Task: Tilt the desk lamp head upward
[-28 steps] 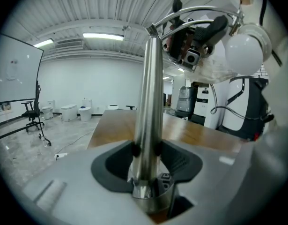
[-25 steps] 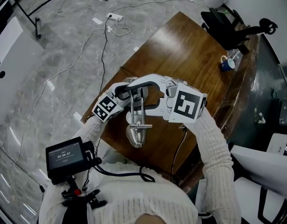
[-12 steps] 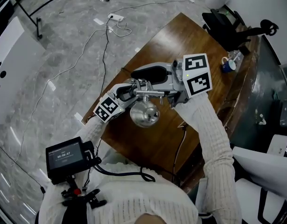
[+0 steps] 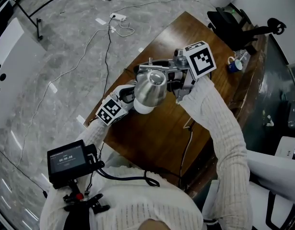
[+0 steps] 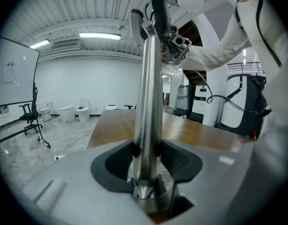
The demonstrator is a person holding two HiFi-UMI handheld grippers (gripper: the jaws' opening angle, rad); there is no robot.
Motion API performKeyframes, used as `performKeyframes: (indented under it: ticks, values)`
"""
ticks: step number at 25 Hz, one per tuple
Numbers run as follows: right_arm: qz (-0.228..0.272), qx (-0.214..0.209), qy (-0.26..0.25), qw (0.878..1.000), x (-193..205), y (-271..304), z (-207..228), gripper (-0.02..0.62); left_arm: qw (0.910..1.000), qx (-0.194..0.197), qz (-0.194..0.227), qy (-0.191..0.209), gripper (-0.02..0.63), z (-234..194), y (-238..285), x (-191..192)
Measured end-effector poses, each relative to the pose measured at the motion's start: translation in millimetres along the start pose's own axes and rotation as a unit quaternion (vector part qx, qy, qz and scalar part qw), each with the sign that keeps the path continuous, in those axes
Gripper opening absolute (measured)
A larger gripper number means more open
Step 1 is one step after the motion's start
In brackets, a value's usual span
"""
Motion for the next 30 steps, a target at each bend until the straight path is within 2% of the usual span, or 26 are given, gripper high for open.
performKeyframes:
  ticks: [10,15,20,26,28,30]
  values:
    - [0.028,-0.030,0.055,0.998,-8,-2,7,0.230,0.9999,-0.015,-0.002,0.007,0.186,-1,3,-2]
    - [0.031,-0.032,0.066,0.997,-7,0,11,0.242,0.9997,-0.018,-0.010,0.010,0.187,-3,3,1]
    - [0.039,-0.028,0.031,0.998,-8,-2,10,0.239,0.9994,-0.024,-0.025,0.006,0.193,-4,6,3]
    - [0.042,0.025,-0.024,0.998,2,-19,27,0.186,0.9986,-0.029,-0.037,-0.025,0.200,-6,7,8]
    - [0.057,0.031,-0.046,0.997,2,-32,29,0.186,0.9984,-0.029,-0.034,-0.036,0.202,-8,5,8]
    - [0.095,0.044,-0.072,0.992,1,-50,29,0.185,0.9978,-0.030,-0.020,-0.055,0.202,-8,-1,2]
Point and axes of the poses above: the fingertips, and each gripper's own axes: y forward along the fingers, z to its right, x out of its underside, the point moved 1 cm from there along -y, backward along the fingers, and after that the axes turned 7 degrees about -y, right-handed, at the moved point
